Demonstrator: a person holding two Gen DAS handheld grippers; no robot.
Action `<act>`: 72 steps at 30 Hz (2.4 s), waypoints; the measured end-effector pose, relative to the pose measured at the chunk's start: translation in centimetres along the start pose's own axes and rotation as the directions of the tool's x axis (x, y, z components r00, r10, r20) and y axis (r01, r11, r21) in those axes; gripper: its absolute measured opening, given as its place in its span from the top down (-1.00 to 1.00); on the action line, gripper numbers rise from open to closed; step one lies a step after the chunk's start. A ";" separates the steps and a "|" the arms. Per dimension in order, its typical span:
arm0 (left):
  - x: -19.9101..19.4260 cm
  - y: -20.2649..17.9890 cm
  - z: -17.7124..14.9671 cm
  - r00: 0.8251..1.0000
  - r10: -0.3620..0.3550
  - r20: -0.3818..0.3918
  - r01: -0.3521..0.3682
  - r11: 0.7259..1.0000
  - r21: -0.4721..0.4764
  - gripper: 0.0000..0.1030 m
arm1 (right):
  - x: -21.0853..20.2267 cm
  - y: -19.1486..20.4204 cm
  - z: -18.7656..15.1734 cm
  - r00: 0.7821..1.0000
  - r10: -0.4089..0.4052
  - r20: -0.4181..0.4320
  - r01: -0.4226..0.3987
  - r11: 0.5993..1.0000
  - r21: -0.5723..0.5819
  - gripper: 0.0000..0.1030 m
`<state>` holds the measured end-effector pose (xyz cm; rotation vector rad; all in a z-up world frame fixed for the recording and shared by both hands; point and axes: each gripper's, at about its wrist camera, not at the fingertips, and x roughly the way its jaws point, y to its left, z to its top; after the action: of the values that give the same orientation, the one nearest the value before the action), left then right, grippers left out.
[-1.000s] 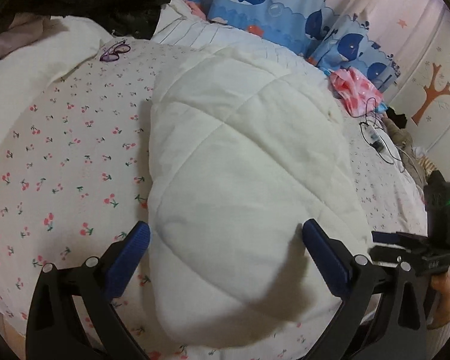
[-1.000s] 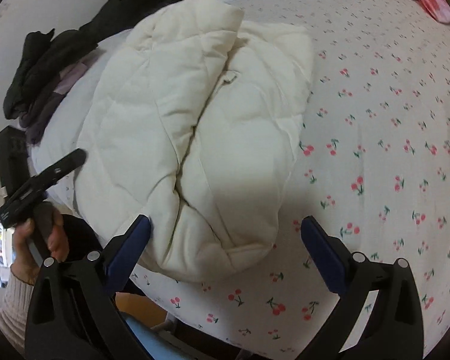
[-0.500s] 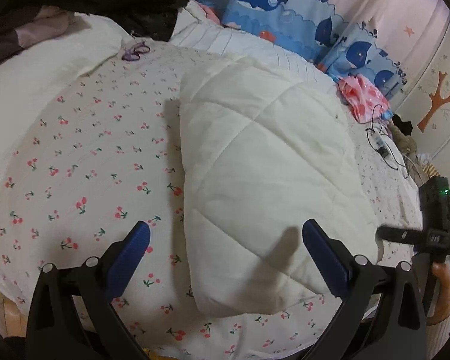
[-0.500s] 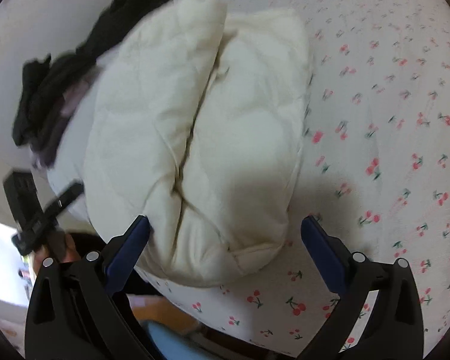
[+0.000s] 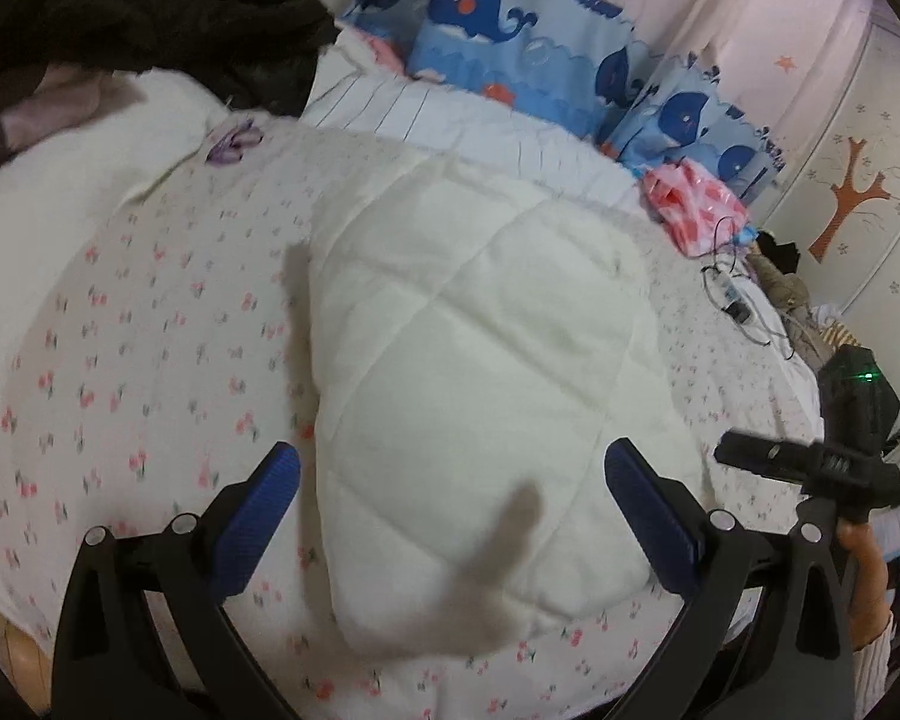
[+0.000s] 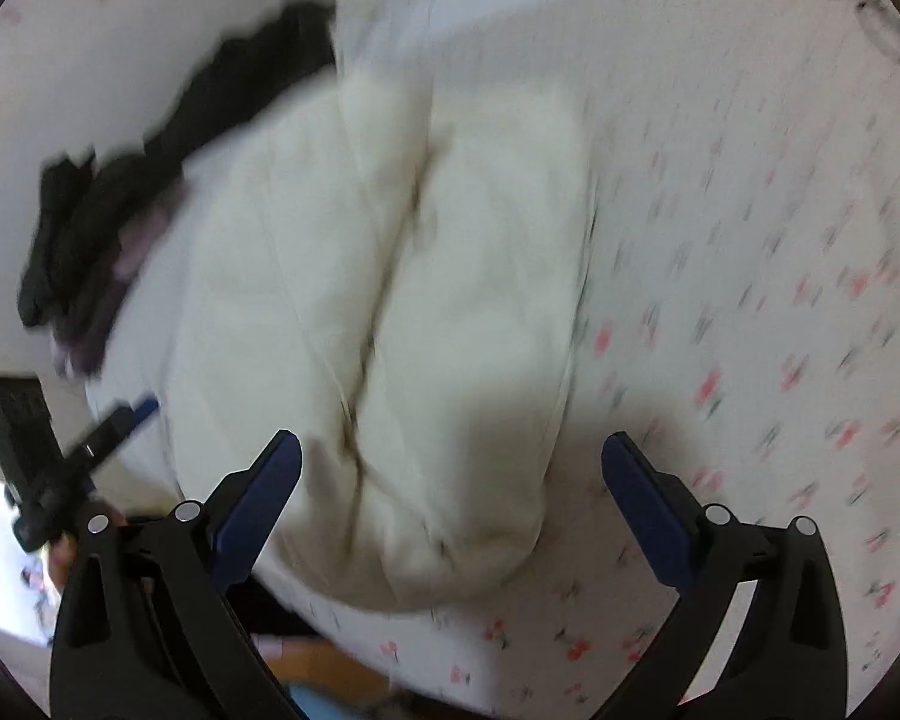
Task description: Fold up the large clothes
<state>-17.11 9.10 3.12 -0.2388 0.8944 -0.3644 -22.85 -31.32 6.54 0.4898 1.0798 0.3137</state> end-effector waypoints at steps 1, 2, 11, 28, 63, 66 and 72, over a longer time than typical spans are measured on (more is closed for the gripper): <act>0.1 0.1 0.5 1.000 -0.003 0.009 0.003 1.000 -0.002 -0.89 | -0.4 -0.1 0.5 0.999 0.023 0.045 -0.023 1.000 0.019 -0.88; 0.2 0.2 1.0 1.000 -0.005 0.019 0.005 1.000 -0.005 -0.89 | -0.4 0.0 0.7 0.997 0.031 0.071 -0.033 0.999 0.029 -0.88; 6.7 2.1 1.7 0.989 0.011 -0.147 -0.017 0.999 -0.036 -0.89 | 8.0 1.5 1.5 0.985 -0.127 -0.113 0.128 0.992 -0.001 -0.89; 11.8 8.7 3.9 0.900 -0.389 -0.198 0.288 0.870 -0.400 -0.89 | 10.9 -4.6 2.0 0.964 0.240 -0.112 -0.185 0.912 0.366 -0.88; 9.2 6.5 6.1 0.993 -0.065 -0.096 0.058 0.995 -0.077 -0.89 | 17.8 10.1 8.4 0.984 -0.178 0.007 0.177 0.970 -0.166 -0.87; 9.1 6.6 6.0 0.993 -0.072 -0.095 0.064 0.995 -0.082 -0.90 | 14.9 10.5 7.3 0.976 -0.218 0.024 0.219 0.962 -0.165 -0.87; 9.2 7.0 5.9 0.991 -0.086 -0.098 0.073 0.989 -0.125 -0.89 | 12.5 9.7 -0.1 0.983 -0.185 0.013 0.183 0.953 -0.243 -0.87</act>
<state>-5.73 12.12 -2.34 -0.3711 1.0125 -0.3994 -17.45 -17.16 2.08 0.1667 1.0713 0.2792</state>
